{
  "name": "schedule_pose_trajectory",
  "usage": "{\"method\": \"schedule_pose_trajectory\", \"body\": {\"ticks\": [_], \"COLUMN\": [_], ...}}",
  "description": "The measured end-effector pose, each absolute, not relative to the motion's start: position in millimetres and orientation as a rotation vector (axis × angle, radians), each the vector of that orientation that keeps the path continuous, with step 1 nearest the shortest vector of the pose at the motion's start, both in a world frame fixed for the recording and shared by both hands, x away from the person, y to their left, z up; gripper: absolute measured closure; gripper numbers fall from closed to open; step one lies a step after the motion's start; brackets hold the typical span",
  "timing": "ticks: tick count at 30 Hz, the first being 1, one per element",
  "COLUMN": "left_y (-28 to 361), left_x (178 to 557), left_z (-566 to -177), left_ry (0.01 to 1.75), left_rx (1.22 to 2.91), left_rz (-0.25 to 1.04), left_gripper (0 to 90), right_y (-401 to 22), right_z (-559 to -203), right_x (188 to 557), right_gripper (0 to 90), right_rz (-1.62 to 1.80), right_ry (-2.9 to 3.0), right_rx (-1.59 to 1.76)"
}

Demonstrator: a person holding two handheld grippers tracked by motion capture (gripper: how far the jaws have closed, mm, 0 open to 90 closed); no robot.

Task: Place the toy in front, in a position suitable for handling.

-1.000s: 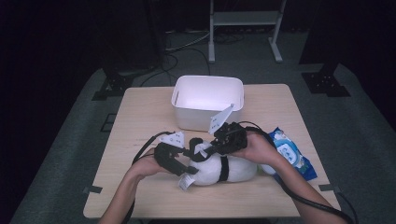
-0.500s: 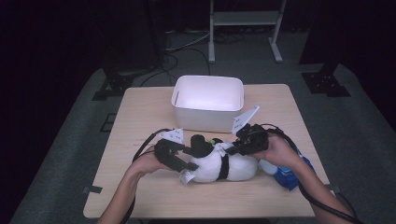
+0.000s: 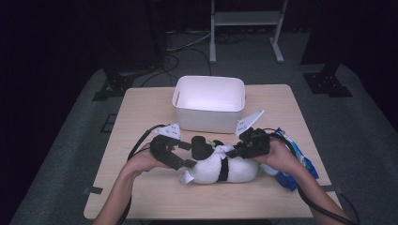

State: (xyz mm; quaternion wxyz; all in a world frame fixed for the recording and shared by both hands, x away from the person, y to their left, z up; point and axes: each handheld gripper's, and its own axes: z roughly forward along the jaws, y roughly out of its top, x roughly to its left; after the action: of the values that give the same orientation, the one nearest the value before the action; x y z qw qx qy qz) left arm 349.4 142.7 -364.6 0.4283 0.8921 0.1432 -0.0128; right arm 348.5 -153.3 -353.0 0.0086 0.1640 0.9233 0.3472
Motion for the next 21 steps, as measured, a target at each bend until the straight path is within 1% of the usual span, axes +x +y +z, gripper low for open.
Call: {"method": "schedule_pose_trajectory", "body": {"ticks": [1, 2, 5, 8, 13, 17, 21], "left_y": [142.3, 141.5, 138.1, 133.0, 127.6, 119.6, 110.3], "left_x": [348.9, 348.6, 346.4, 346.6, 348.3, 348.9, 350.3], "left_z": [-362.4, -361.3, -357.8, -359.8, -362.9, -363.2, -364.9], "left_ry": [0.357, 0.36, 0.356, 0.37, 0.401, 0.41, 0.4], "left_rx": [2.233, 2.234, 2.246, 2.275, 2.284, 2.294, 2.338], "left_rz": [-0.023, -0.019, -0.003, 0.001, 0.003, 0.016, 0.051], "left_gripper": [21.3, 21.3, 17.0, 10.2, 3.0, 1.8, 1.6], "right_y": [-148.7, -144.5, -131.5, -128.0, -127.3, -127.6, -124.1], "right_z": [-355.1, -356.6, -359.2, -360.0, -360.9, -360.8, -361.6], "right_x": [347.7, 346.9, 344.4, 344.6, 344.2, 343.9, 342.9], "right_gripper": [80.8, 80.8, 81.0, 81.0, 81.0, 81.0, 81.2], "right_rz": [1.088, 1.087, 1.076, 1.08, 1.087, 1.086, 1.095], "right_ry": [2.895, 2.895, 2.903, 2.896, 2.892, 2.893, 2.902], "right_rx": [0.496, 0.48, 0.451, 0.455, 0.456, 0.454, 0.449]}}
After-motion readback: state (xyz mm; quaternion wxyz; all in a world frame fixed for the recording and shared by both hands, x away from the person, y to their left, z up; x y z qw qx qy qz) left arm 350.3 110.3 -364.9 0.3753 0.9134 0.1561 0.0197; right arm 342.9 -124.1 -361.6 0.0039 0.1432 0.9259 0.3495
